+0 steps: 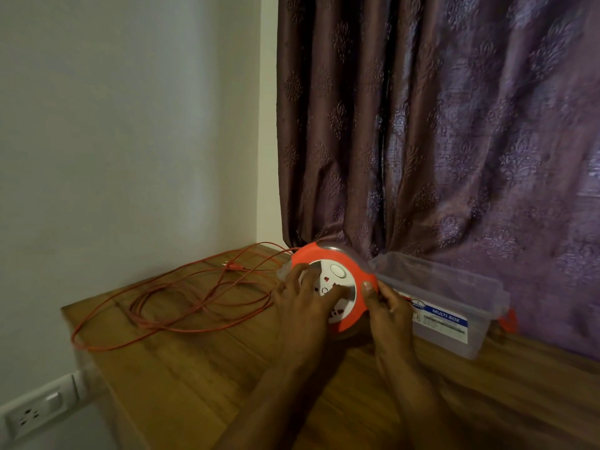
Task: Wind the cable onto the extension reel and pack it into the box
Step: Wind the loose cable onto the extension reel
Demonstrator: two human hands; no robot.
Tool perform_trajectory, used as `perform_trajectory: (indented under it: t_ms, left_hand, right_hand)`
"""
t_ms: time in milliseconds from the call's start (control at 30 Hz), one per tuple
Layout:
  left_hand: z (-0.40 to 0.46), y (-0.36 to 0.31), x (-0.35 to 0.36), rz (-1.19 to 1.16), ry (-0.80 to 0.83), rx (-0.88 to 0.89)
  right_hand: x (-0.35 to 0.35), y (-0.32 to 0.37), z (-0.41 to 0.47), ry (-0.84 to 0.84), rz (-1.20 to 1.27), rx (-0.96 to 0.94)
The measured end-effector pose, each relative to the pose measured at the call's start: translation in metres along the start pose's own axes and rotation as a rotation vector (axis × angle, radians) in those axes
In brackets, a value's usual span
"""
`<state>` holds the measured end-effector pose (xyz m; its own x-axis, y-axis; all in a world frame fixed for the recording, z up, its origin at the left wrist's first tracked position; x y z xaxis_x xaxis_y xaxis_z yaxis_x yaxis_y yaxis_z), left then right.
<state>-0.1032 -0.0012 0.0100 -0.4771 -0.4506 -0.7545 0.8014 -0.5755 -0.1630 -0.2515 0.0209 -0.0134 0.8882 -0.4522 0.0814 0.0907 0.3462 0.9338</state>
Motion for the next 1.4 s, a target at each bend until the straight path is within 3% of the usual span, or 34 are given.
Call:
perform_trajectory:
  t_ms: [167,267,400,633,833,933,1133,1400]
  left_hand:
    - [-0.008,0.005,-0.009,-0.156,-0.111,-0.002]
    - [-0.012,0.013,-0.018,-0.29,-0.224,-0.138]
    - [-0.017,0.024,-0.003,-0.299,-0.146,-0.307]
    - [-0.019,0.028,0.002,-0.202,-0.04,-0.387]
    - [-0.024,0.039,0.008,-0.423,0.005,-0.479]
    - [-0.023,0.035,-0.001,-0.378,-0.075,-0.412]
    - [-0.013,0.019,-0.004,-0.157,-0.05,-0.218]
    - [-0.015,0.027,-0.011,-0.217,-0.15,-0.167]
  right_hand:
    - [0.003,0.005,-0.002,-0.008,-0.011,-0.019]
    - [-0.001,0.013,-0.001,-0.066,-0.022,-0.062]
    - [-0.001,0.014,-0.004,-0.091,-0.029,-0.075]
    - [0.019,0.008,-0.013,-0.047,-0.077,-0.133]
    - [0.031,0.004,-0.019,-0.022,-0.154,-0.186]
    - [0.031,0.006,-0.018,-0.007,-0.139,-0.192]
    - [0.024,0.001,-0.013,0.022,-0.074,-0.14]
    - [0.03,-0.003,-0.012,0.083,-0.063,-0.13]
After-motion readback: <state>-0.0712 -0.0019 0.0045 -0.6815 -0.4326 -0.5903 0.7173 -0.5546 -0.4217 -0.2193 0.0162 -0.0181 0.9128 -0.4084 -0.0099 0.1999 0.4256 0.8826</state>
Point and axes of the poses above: each hand's wrist, its own z-axis towards the middle knuckle, its own x-axis out of the palm, y = z × x, the point moved 7 cm from there along z, towards the middle knuckle, and after that the axes turned 7 degrees about y, right-handed, at the moved point
